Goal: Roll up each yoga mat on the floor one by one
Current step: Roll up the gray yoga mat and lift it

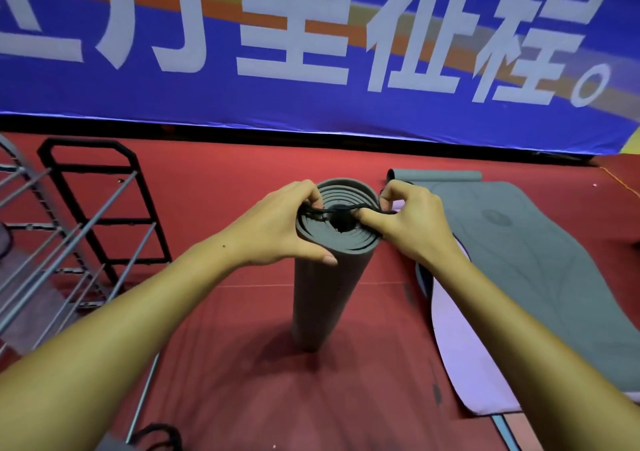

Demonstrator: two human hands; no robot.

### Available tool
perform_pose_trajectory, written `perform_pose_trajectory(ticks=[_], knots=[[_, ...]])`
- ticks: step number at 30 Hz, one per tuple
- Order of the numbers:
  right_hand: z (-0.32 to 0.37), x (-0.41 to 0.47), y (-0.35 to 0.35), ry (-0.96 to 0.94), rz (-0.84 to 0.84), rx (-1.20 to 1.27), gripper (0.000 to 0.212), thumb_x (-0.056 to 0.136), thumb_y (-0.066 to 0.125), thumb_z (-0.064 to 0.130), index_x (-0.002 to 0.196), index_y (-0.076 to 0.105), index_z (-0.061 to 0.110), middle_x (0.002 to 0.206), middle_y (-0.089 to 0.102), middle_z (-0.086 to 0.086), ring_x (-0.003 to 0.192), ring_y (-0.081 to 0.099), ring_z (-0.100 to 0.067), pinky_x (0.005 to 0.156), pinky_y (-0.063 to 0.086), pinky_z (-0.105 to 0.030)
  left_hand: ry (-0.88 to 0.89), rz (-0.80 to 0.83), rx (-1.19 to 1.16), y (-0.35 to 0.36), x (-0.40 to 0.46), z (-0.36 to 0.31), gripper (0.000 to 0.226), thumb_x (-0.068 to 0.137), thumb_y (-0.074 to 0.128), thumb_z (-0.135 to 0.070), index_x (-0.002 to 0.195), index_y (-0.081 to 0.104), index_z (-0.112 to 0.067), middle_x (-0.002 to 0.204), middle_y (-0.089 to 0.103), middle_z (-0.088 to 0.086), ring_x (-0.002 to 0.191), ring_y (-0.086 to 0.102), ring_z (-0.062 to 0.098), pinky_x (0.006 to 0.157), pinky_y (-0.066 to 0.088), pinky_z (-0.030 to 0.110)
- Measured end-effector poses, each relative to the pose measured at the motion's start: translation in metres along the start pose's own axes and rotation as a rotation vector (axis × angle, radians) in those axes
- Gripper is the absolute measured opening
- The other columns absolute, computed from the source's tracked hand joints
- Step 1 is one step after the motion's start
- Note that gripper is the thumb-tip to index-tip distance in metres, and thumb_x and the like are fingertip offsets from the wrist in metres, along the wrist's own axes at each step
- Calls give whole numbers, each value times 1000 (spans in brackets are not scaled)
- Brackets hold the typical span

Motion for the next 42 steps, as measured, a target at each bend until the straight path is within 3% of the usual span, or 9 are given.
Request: perform_pose_trajectory(ticks=[7,12,19,22,25,29,33,37,42], knots=[[-17,-3,-4,-61,150,353,28,93,80,22,78,60,9,95,70,-7,78,69,-25,78,60,-58,23,-98,-68,2,7,13,62,58,98,-51,92,53,-25,133,64,-3,137,51,7,103,48,37],[-24,-8,2,-55,230,519,18,95,75,11,85,62,4,137,64,-9,118,63,9,102,53,-26,23,-277,-94,13,11,23,50,64,98,-38,72,52,-19,148,57,6,146,45,13,96,49,30],[-52,-12,41,-174,286,521,18,93,79,9,88,65,-1,142,57,25,145,39,8,109,41,-15,4,-623,-61,50,5,46,40,79,79,-35,67,49,-12,145,63,9,141,53,8,86,53,33],[-65,-12,54,-280,233,300,18,96,76,21,85,63,13,161,40,21,142,51,-16,102,49,-36,8,-545,-31,59,-3,60,47,79,82,-42,67,46,-14,149,59,2,125,65,6,78,53,40],[-74,-10,59,-309,225,208,23,100,70,24,85,55,17,157,44,21,89,59,-19,78,45,-34,-65,-414,60,66,-9,74,54,70,92,-46,68,46,-18,155,47,-20,97,73,9,74,52,34],[-94,2,62,-315,266,66,21,104,63,35,91,54,21,165,32,25,101,60,-11,84,49,-32,-167,-323,102,83,-7,92,50,69,87,-64,87,53,-32,126,71,-20,83,68,7,66,45,31],[-118,11,76,-313,314,10,25,107,53,43,97,53,21,136,44,32,95,56,-6,77,48,-40,-266,-270,78,98,8,109,65,66,74,-83,107,65,-33,86,68,-18,80,68,11,70,52,37],[-144,20,100,-283,351,-17,29,108,47,48,95,53,22,146,44,19,102,60,-20,83,52,-50,-387,-216,-118,120,25,138,64,59,81,-83,82,60,-27,85,72,-13,84,69,17,83,56,44],[-175,14,130,-232,474,-57,27,109,41,51,96,52,31,149,42,24,101,60,-23,84,51,-50,-495,-120,-245,148,20,181,85,48,74,-94,89,70,-20,86,74,-10,82,67,18,83,57,45]])
Point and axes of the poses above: each hand's wrist, its own x-axis towards the middle knuckle, its own y-axis out of the palm, z = x × y, the point moved 1 cm from there along x, towards the middle knuckle
